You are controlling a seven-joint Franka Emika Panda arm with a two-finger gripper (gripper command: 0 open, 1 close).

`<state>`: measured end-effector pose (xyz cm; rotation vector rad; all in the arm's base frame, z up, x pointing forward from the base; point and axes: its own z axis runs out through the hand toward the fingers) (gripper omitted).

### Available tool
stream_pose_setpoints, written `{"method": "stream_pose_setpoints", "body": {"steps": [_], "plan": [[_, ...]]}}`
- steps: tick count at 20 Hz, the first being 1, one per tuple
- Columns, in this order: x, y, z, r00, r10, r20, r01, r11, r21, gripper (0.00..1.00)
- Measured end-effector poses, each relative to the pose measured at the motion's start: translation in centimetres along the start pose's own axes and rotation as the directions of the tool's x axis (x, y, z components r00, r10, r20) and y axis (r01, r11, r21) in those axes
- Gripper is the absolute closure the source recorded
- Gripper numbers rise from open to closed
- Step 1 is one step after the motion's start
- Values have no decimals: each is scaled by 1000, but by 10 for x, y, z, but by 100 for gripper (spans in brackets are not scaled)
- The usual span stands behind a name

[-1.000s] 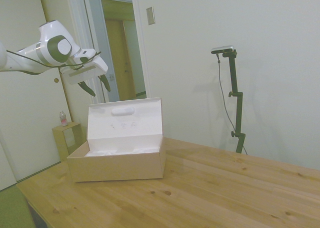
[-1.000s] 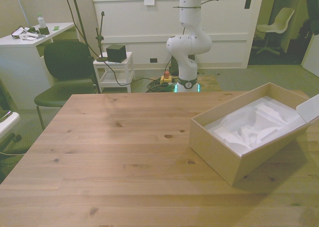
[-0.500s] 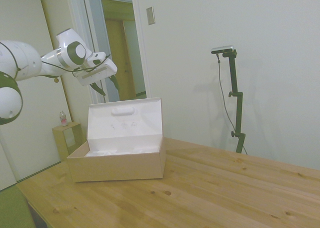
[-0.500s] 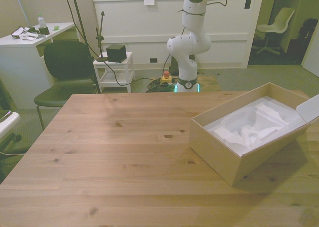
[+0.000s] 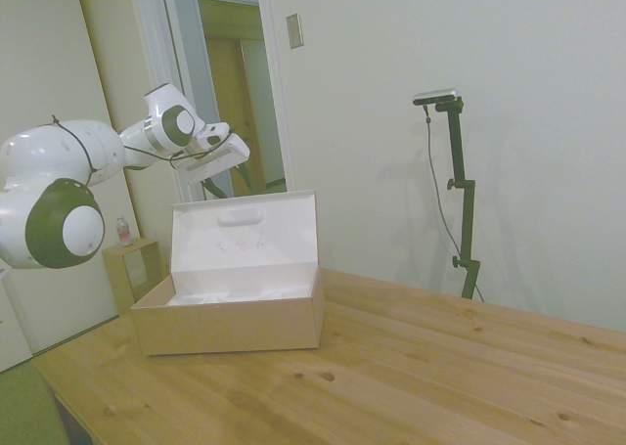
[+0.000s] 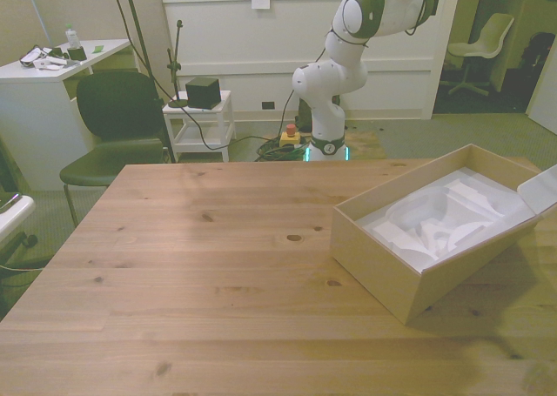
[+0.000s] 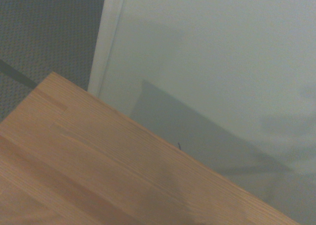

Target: Close the box

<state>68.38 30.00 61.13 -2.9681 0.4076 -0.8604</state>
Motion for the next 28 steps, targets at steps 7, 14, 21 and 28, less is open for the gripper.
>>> {"method": "stream_pose_setpoints", "body": {"steps": [7,14,21,28], "plan": [[-2,7,4,992,74,99,-66,994,-83,0],[-9,48,-31,950,255,178,-225,959,-174,0],[-27,116,-38,887,383,259,-319,913,-255,0],[-77,149,-132,863,457,216,-413,884,-218,0]]}}
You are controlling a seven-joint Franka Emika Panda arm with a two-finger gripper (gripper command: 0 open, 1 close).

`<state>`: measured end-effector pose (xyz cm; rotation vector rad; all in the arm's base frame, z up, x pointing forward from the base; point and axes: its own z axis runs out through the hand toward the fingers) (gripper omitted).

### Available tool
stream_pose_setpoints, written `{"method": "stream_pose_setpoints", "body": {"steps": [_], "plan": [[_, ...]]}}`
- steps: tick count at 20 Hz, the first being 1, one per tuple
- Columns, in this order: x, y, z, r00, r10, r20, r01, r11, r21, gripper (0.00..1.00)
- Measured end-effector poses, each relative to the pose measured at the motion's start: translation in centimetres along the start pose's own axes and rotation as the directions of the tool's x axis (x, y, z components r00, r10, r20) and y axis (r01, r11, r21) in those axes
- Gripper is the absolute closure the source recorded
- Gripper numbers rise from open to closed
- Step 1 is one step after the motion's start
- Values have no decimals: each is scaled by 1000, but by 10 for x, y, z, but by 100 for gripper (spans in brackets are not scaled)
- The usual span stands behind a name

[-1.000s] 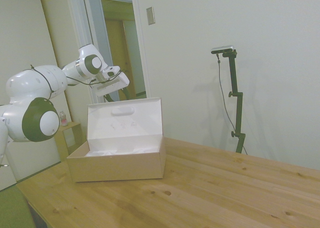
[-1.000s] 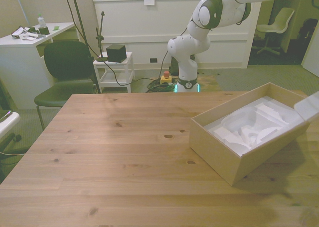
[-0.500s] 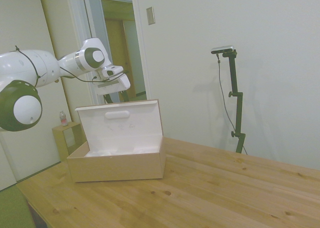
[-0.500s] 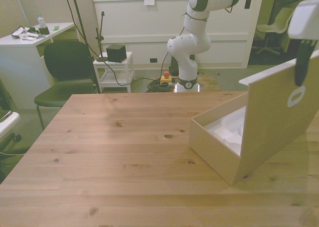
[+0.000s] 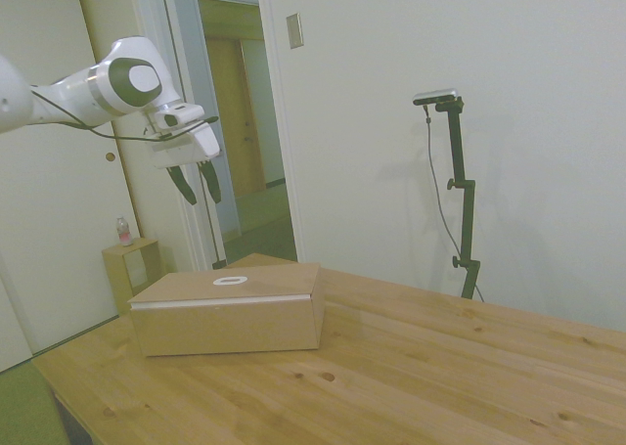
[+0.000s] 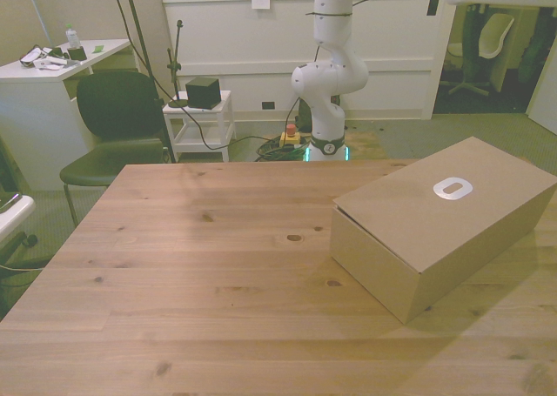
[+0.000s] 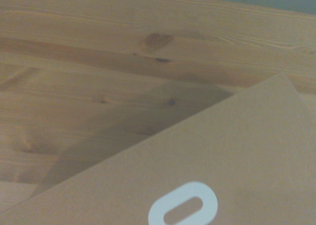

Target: Close the box

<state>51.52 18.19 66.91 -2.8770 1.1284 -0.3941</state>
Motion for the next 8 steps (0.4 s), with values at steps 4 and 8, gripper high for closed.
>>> {"method": "stream_pose_setpoints", "body": {"steps": [4,8], "plan": [[-6,37,28,998,52,26,-53,999,9,0],[-16,74,54,994,96,42,-97,995,24,0]]}}
